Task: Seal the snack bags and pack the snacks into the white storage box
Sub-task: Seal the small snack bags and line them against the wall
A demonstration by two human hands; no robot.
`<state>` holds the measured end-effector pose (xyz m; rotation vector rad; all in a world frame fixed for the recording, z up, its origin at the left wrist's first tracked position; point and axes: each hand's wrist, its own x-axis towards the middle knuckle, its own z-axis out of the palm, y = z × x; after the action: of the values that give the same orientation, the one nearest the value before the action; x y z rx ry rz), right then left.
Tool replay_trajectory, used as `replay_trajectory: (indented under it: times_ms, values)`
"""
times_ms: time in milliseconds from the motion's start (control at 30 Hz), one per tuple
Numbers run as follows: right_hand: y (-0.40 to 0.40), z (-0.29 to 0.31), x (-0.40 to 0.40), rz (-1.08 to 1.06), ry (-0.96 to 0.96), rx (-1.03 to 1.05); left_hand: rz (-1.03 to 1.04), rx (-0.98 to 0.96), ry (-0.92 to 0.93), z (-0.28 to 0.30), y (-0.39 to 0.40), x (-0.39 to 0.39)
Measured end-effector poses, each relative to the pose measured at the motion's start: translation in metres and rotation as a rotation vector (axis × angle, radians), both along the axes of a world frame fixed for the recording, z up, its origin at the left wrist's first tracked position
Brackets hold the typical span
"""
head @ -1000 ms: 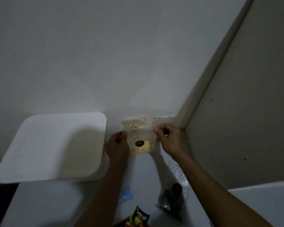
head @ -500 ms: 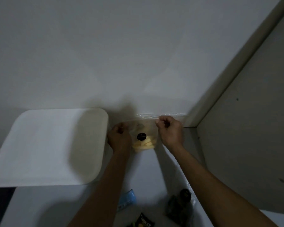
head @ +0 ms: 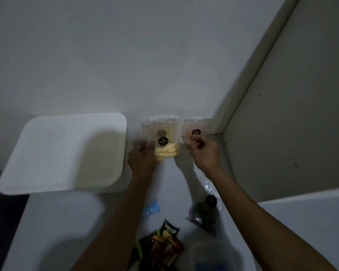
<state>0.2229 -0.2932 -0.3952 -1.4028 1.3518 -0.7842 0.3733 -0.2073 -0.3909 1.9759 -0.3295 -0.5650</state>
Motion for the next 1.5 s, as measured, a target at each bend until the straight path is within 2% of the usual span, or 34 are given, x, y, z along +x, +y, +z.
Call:
replay_trajectory:
  times_ms: [100, 167, 300, 433, 567, 833, 967, 1133, 1367, 1500]
  values:
    - [0.024, 0.005, -0.043, -0.058, 0.047, -0.009, -0.124, 0.0, 0.006, 0.002, 0.024, -0.03]
    - [0.043, 0.001, -0.075, -0.092, 0.158, -0.028, -0.233, 0.027, -0.025, -0.005, 0.037, -0.055]
    - [0.081, -0.026, -0.12, -0.084, 0.409, 0.011, -0.551, 0.242, -0.081, -0.027, 0.052, -0.105]
    - [0.106, -0.047, -0.136, -0.067, 0.517, 0.106, -0.662, 0.347, 0.042, -0.052, 0.057, -0.139]
    - [0.112, -0.064, -0.135, -0.105, 0.494, 0.191, -0.699, 0.433, 0.047, -0.069, 0.051, -0.154]
    - [0.109, -0.078, -0.135, -0.271, 0.255, 0.288, -0.657, 0.481, -0.07, -0.089, 0.042, -0.154]
    - [0.105, -0.079, -0.132, -0.277, 0.175, 0.304, -0.61, 0.404, -0.064, -0.079, 0.047, -0.148]
    - [0.101, -0.059, -0.122, -0.152, 0.082, 0.233, -0.489, 0.221, 0.019, -0.053, 0.063, -0.132]
    - [0.112, 0.014, -0.1, -0.022, -0.065, 0.102, -0.397, -0.025, 0.05, -0.004, 0.097, -0.1]
    - [0.129, 0.062, -0.091, 0.076, -0.123, 0.009, -0.407, -0.178, -0.064, 0.041, 0.122, -0.086]
